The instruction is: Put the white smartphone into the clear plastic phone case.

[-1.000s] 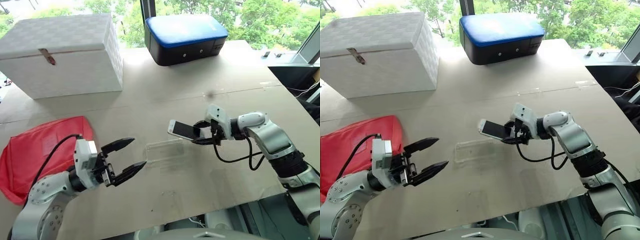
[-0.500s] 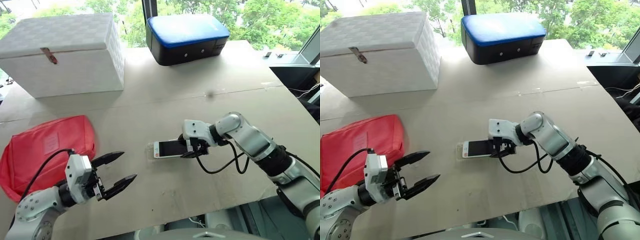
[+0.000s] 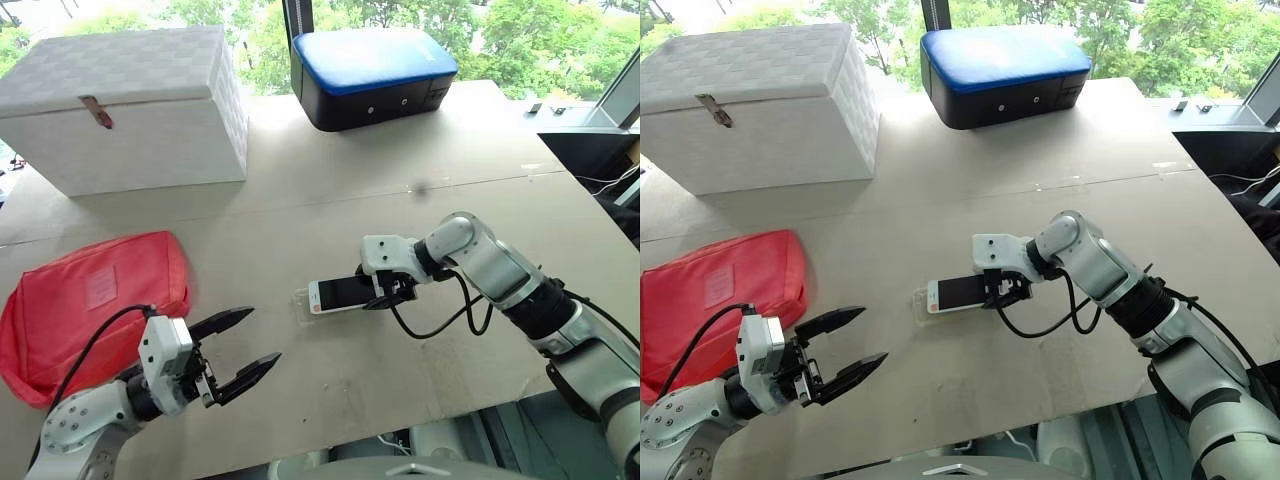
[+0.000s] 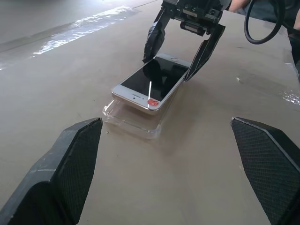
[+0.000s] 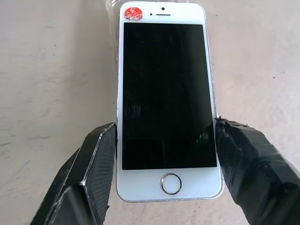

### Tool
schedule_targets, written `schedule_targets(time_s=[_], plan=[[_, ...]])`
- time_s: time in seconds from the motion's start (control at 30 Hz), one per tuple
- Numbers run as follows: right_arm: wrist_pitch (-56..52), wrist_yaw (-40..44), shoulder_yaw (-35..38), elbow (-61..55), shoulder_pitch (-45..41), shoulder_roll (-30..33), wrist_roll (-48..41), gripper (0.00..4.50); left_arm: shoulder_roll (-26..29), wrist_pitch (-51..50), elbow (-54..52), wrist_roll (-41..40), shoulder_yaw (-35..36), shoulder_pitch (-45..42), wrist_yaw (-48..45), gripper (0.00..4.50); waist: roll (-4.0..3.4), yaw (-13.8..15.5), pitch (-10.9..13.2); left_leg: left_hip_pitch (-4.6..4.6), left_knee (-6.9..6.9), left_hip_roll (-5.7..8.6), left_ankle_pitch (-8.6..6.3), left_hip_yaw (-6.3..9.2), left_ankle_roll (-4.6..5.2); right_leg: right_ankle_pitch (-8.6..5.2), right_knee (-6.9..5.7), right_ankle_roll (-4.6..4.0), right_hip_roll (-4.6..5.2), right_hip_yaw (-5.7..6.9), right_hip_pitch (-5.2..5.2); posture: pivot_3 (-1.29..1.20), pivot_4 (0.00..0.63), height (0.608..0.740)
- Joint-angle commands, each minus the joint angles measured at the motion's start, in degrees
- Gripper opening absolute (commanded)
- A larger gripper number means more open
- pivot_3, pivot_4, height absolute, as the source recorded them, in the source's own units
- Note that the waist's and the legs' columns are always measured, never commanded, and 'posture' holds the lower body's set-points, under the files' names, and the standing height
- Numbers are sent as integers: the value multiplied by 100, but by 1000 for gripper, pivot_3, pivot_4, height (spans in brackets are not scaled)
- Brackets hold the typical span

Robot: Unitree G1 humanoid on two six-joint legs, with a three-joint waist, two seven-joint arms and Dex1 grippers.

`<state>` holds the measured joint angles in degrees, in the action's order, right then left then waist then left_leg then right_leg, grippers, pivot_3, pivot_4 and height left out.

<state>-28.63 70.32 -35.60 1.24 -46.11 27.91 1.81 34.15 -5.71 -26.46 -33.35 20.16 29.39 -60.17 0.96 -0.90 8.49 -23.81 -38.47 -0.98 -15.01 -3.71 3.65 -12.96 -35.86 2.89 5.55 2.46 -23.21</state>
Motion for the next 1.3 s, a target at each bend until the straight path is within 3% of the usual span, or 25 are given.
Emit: schedule_targets(time_s=[0.03,0.47,1.3], plan=[[156,66,11,-14,-140,42,140,2762,-23,171,-155,10,31,55,3,4500,0,7,0,-1,1,0,0,0,0,0,0,0,0,0,0,0,150,734],[691,453,-86,-362,31,305,481,2762,-63,357,-20,97,-42,91,-16,4500,-1,11,1,-3,4,1,1,-4,0,0,1,0,1,0,-4,0,150,734],[571,799,-338,-547,160,328,845,2762,-71,509,237,229,-277,-29,-27,4500,2,16,-1,-2,5,0,0,-6,0,0,1,0,3,0,-4,0,150,734]])
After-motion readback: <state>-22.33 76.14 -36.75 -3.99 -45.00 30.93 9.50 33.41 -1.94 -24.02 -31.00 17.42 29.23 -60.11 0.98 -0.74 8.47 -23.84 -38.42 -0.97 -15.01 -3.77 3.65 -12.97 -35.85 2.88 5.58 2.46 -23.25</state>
